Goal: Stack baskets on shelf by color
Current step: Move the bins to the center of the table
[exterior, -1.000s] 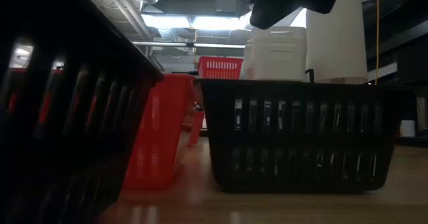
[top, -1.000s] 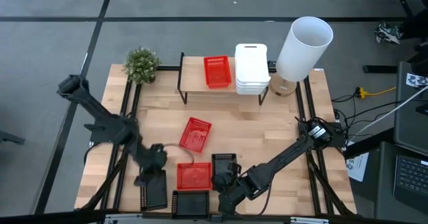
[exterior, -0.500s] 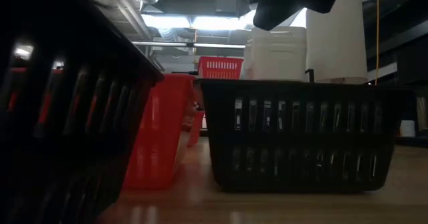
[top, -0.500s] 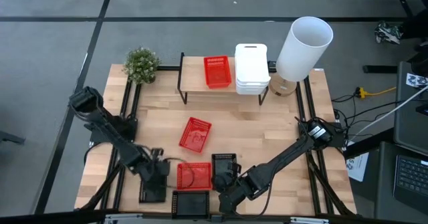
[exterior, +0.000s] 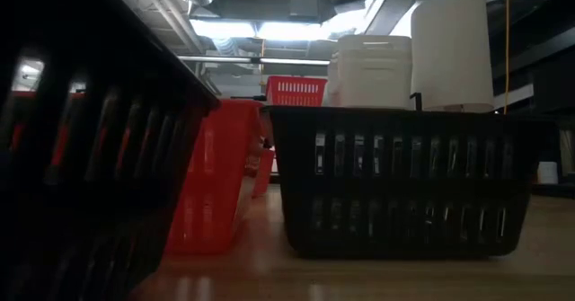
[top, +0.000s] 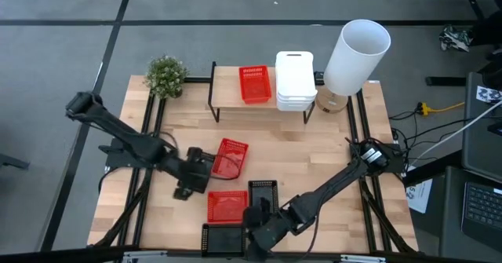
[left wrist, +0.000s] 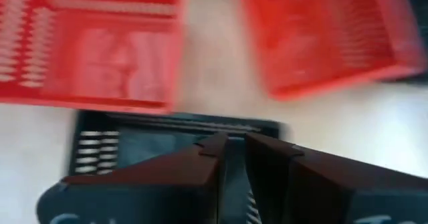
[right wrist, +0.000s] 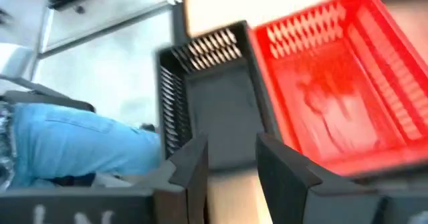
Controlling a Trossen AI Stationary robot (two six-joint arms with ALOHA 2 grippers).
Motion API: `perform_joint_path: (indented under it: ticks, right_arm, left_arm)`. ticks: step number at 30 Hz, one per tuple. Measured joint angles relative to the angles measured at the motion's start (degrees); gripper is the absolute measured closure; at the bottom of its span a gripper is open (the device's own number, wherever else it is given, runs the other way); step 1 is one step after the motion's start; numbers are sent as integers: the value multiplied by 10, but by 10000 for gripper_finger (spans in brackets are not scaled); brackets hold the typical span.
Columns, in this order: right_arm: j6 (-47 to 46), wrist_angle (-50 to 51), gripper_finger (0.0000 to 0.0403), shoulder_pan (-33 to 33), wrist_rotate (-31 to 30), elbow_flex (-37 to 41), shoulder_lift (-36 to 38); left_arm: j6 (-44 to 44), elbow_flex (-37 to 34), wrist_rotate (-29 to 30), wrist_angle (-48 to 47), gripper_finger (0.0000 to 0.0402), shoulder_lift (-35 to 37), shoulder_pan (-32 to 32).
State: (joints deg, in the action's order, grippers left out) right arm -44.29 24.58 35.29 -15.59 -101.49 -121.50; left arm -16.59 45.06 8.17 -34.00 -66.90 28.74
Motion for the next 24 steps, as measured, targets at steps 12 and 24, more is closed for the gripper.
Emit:
perform_joint_path:
  ticks: [12,24]
  right_arm:
    - [73,-123,302,-22,108,0,-64]
    - [58,-59,302,-47,83,0,-106]
  left_arm:
    - [-102,4,108,-36,358,175,145]
    - [-118,4,139,-33,358,166,160]
